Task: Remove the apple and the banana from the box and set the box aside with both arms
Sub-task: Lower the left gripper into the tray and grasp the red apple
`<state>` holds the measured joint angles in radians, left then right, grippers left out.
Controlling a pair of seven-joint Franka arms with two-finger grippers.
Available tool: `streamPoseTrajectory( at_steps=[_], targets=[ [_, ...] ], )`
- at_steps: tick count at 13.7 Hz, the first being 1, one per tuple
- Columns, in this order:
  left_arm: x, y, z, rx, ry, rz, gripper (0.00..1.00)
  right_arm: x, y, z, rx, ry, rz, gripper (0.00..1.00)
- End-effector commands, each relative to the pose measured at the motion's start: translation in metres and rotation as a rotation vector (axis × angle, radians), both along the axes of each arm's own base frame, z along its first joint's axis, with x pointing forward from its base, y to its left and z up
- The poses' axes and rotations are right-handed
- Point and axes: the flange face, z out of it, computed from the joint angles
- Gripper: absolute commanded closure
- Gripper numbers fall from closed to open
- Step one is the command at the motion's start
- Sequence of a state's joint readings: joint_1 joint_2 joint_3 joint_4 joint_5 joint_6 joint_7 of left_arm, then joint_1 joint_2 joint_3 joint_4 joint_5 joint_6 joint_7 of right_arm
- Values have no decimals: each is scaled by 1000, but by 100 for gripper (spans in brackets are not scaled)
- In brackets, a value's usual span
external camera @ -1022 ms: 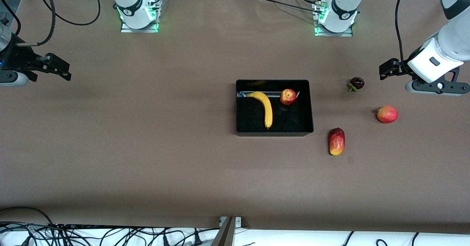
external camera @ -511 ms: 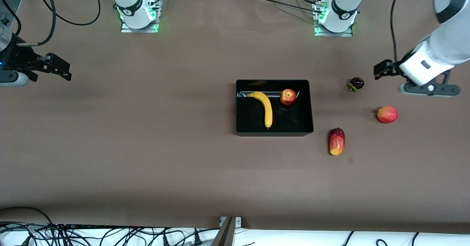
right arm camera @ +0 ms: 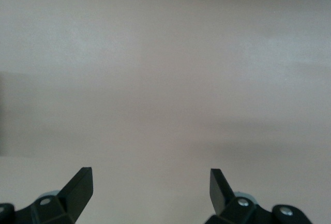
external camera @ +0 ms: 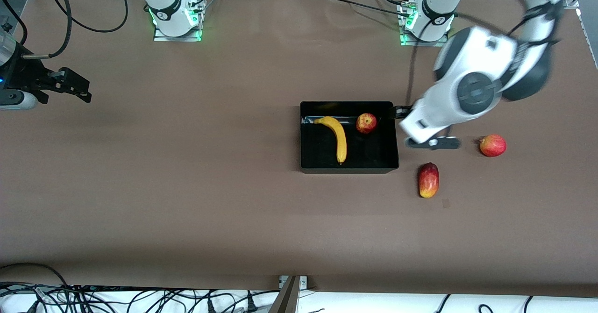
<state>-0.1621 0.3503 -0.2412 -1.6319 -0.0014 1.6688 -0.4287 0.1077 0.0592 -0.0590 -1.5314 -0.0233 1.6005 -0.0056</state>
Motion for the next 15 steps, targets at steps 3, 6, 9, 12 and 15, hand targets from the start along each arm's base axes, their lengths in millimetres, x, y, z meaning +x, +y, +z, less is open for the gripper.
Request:
streamPoseTrajectory(
  at_steps=[3,6,9,12,15],
  targets=[
    [-22,-49,-75,28,-9,62,0,0,1,4,-7,-1,-1,0],
    [-55,-60,-126,15,-37,32,0,0,1,4,-5,-1,-1,0],
    [-72,-63,-166,3,-58,15,0,0,1,4,-7,2,-1,0],
    [-78,-61,-193,33,-60,-32,0,0,1,4,-7,2,-1,0],
    [-86,-70,-209,40,-35,-48,51,-1,3,4,-8,2,2,0]
  ],
)
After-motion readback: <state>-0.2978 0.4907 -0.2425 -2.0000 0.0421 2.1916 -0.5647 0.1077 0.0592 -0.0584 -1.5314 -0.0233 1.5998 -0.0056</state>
